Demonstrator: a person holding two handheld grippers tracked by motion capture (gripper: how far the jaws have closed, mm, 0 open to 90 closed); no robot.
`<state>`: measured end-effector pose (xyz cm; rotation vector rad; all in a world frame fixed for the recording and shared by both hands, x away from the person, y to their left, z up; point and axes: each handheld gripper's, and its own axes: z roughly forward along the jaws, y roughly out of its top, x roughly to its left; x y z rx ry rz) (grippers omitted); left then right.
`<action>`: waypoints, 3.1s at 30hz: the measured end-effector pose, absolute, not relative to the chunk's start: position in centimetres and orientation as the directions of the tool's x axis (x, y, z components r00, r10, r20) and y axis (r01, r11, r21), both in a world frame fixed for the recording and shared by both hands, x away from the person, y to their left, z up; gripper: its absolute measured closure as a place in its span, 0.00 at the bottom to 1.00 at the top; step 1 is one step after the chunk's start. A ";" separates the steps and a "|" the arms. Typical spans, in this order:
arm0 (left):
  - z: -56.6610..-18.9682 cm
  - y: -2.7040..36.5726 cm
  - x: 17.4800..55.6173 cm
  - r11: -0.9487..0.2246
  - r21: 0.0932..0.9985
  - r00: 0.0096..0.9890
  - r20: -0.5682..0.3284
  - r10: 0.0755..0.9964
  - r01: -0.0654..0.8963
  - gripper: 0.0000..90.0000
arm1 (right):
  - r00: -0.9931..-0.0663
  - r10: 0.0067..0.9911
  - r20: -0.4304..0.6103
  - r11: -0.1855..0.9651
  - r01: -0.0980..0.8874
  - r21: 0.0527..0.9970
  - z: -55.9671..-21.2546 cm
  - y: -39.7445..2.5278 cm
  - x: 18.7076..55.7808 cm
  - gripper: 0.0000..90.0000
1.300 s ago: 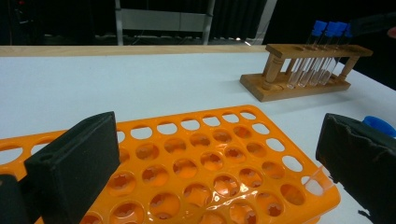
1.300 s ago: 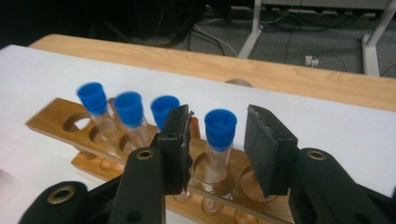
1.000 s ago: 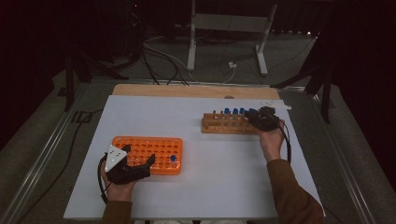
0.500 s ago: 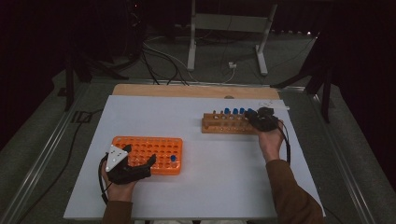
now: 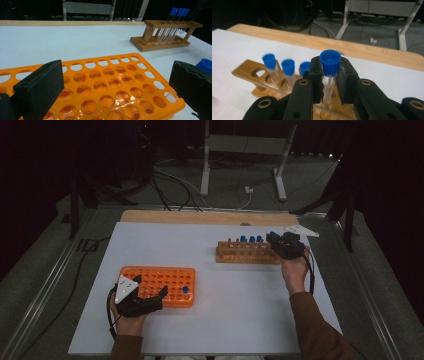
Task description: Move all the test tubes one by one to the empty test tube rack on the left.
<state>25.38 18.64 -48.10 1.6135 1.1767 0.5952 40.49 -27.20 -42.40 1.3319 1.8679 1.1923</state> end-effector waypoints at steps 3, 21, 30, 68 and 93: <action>-48.1 18.6 25.4 -0.018 0.915 0.404 -0.161 0.900 0.404 0.01 | -0.367 0.929 0.054 0.115 0.424 0.898 -41.4 -27.3 40.1 0.85; -48.1 18.7 25.4 -0.013 0.913 0.396 -0.164 0.904 0.407 0.01 | -0.472 0.881 0.024 0.179 0.380 0.908 -39.4 -26.4 37.8 0.85; -48.1 18.5 25.4 -0.018 0.914 0.399 -0.159 0.903 0.406 0.01 | -0.534 0.845 0.028 0.212 0.382 0.900 -40.4 -25.3 36.1 0.85; -43.5 5.9 25.4 -0.186 0.939 0.620 -0.037 0.783 0.291 0.12 | -0.686 0.715 0.134 0.265 0.444 0.856 -42.2 -20.5 31.9 0.84; -45.3 0.5 27.2 -0.295 0.909 0.695 0.008 0.719 0.295 0.76 | -0.759 0.629 0.169 0.288 0.429 0.856 -41.3 -17.9 30.2 0.85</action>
